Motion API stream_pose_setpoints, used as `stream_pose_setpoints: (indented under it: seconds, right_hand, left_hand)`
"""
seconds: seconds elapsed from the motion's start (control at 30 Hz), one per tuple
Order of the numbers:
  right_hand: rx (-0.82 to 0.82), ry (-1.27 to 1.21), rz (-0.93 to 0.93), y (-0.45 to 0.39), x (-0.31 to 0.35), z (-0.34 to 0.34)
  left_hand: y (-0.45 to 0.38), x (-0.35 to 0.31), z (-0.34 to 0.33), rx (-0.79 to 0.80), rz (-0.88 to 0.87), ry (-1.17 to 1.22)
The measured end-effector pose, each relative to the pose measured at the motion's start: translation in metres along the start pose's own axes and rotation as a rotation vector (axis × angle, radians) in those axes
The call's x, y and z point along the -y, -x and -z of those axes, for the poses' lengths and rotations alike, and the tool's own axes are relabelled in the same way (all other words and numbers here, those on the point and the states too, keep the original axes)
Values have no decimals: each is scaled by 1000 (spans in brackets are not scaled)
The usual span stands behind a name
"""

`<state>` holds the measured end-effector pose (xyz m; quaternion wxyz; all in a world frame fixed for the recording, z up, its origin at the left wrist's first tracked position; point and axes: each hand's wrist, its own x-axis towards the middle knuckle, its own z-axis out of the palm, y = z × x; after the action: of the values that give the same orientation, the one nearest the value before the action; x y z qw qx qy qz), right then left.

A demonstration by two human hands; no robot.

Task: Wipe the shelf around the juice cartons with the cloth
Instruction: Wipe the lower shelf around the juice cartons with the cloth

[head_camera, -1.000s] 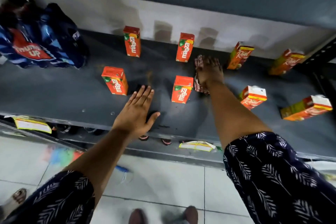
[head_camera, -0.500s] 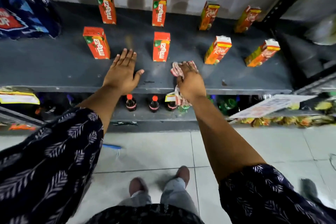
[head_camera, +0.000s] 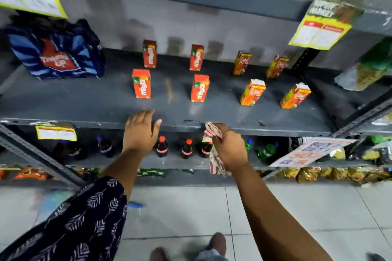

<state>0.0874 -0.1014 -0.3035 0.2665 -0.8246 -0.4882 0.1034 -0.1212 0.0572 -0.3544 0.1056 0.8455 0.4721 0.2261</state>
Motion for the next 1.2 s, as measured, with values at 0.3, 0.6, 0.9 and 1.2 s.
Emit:
stream_pose_setpoints:
  seconds: [0.3,0.6,0.9,1.2]
  right_hand:
    - [139,-52,187,-106,101,-45]
    - [184,-85,-68,-263,156,-74]
    - [151,112,27,-325,145,-127]
    - [92,238,47,-297,117,-156]
  left_hand:
    - [-61,98,30,-33,151,-92]
    - [-75,126,18,27,160,-74]
    - [-76,128,15,-13,139,-52]
    - [-76,129,15,35,138,-96]
